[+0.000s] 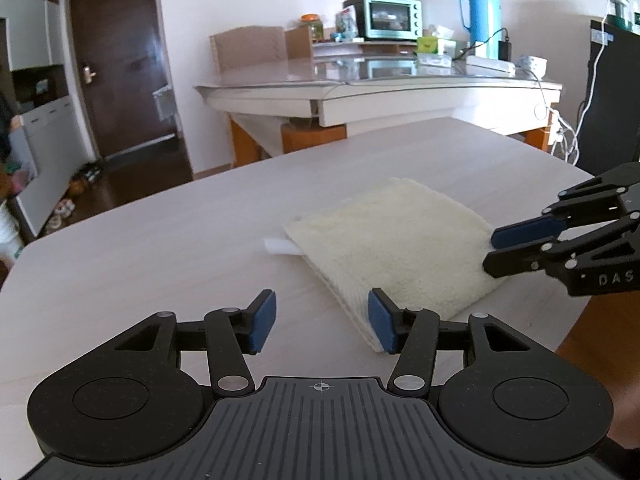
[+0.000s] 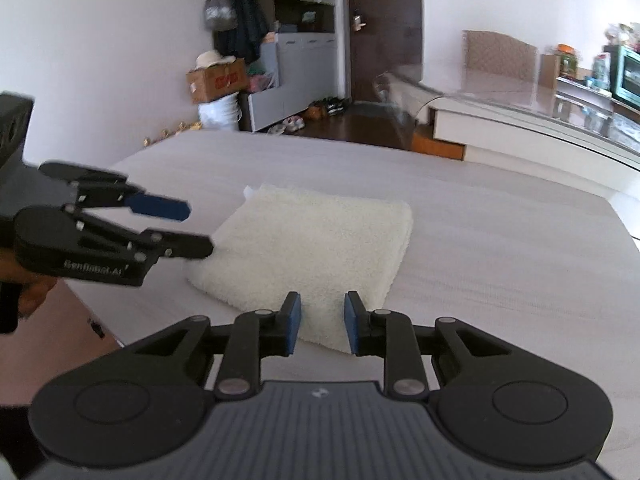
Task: Fold towel
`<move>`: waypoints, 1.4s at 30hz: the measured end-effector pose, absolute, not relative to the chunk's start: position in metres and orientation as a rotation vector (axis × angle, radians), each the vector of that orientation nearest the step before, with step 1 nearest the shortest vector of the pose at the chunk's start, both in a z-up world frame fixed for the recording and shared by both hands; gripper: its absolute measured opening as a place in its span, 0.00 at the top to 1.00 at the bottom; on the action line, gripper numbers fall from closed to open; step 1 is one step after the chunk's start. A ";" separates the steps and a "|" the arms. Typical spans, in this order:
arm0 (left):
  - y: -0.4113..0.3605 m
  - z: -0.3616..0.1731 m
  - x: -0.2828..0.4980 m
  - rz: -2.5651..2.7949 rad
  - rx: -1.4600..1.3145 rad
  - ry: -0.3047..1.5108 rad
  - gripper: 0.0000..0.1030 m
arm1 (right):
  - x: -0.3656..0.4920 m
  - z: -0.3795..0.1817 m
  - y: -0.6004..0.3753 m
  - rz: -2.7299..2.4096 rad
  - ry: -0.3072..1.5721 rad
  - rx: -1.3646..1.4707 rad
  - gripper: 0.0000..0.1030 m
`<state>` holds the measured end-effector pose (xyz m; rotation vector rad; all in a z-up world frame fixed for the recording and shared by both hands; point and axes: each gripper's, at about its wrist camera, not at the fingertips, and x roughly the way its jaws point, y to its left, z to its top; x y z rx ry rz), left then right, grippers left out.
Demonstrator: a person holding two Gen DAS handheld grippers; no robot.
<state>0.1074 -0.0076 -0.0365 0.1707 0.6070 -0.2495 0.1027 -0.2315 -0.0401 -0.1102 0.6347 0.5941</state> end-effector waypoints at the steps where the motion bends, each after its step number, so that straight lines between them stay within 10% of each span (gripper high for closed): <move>1: -0.007 -0.034 0.102 -0.239 0.161 0.603 0.19 | 0.098 -0.038 -0.235 0.584 0.627 -0.101 0.61; 14: -0.013 -0.018 0.039 -0.163 0.117 0.567 0.00 | 0.030 -0.022 -0.274 0.430 0.605 0.003 0.02; 42: -0.013 0.007 -0.003 -0.052 0.005 0.590 0.00 | -0.001 -0.009 -0.269 0.405 0.573 0.012 0.00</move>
